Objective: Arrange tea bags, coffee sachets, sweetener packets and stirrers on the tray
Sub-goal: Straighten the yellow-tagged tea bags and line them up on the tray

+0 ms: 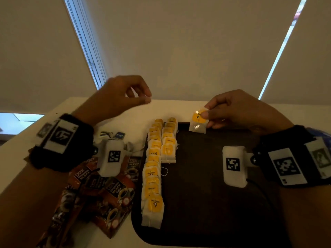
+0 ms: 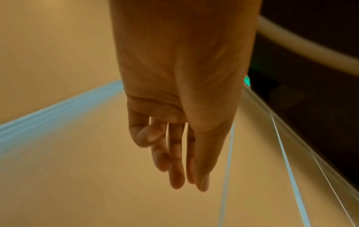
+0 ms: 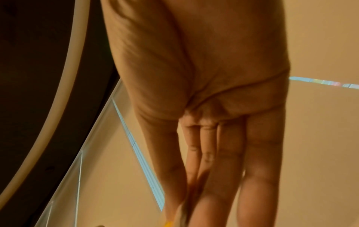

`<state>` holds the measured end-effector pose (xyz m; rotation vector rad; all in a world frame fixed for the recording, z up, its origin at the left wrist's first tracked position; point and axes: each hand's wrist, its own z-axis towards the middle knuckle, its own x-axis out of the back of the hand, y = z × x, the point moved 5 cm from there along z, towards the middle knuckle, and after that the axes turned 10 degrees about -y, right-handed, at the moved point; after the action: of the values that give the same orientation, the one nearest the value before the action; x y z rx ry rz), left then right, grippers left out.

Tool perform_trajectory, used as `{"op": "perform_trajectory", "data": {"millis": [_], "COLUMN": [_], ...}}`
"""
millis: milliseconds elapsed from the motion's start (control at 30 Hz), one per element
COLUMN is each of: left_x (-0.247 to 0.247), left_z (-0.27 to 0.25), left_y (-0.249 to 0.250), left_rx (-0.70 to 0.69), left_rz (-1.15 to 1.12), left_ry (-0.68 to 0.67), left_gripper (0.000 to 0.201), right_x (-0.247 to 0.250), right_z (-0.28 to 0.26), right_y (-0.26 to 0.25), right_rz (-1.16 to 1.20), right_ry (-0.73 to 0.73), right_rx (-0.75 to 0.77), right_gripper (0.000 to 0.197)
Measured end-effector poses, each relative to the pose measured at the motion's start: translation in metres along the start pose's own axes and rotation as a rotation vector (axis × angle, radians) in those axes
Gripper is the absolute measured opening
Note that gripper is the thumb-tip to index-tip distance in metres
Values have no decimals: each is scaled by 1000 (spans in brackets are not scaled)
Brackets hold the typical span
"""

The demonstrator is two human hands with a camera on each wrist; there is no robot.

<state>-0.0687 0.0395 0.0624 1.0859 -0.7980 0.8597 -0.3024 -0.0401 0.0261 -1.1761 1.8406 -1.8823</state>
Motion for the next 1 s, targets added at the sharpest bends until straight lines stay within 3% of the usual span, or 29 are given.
{"op": "perform_trajectory", "data": {"millis": [133, 333, 567, 1000], "left_x": [25, 26, 29, 40], "left_z": [-29, -42, -50, -64], "left_y": [-22, -55, -85, -100], "left_rx": [72, 120, 179, 247], "left_rz": [-139, -144, 26, -34], "left_ry": [172, 162, 166, 211], "left_gripper": [12, 9, 13, 12], "right_x": [-32, -83, -92, -104], "right_z": [6, 27, 42, 50], "right_y": [1, 27, 51, 50], "right_rz": [-69, -313, -204, -322], "right_ry": [-143, -364, -304, -262], "right_rx": [-67, -339, -478, -489], "right_gripper": [14, 13, 13, 14]}}
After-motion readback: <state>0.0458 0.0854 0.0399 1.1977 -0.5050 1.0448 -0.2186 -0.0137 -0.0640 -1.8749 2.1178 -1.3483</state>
